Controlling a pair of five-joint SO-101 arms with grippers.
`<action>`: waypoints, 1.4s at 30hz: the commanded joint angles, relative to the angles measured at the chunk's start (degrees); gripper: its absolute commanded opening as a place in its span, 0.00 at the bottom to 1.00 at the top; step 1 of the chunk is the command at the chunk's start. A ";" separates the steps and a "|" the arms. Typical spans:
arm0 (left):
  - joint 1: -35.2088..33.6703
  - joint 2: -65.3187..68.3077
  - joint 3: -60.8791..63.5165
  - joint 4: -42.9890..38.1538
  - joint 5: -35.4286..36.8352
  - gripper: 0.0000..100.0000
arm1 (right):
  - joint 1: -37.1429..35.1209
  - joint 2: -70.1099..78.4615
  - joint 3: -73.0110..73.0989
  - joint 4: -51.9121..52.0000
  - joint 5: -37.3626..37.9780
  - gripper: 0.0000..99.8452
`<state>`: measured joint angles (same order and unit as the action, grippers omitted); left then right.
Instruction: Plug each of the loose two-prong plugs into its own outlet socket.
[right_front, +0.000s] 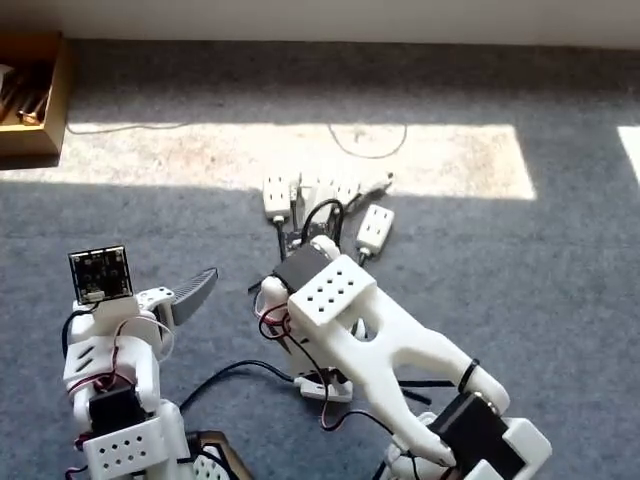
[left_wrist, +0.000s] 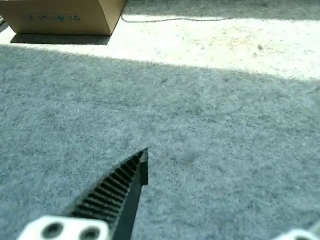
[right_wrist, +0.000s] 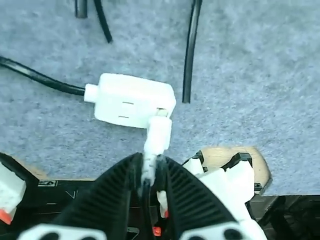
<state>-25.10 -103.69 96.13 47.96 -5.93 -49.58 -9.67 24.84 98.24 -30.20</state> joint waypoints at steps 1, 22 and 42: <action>0.48 -0.66 1.01 -0.53 0.00 0.53 | -2.07 -3.38 -2.59 0.57 0.00 0.01; 0.48 -0.66 1.01 0.18 0.00 0.53 | 2.59 -5.14 3.12 -0.75 2.55 0.01; 0.48 -0.66 1.01 0.18 0.00 0.53 | -3.65 -5.58 2.95 -3.65 2.73 0.01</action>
<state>-25.10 -103.69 96.13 48.04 -5.93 -51.96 -14.59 28.09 96.75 -28.09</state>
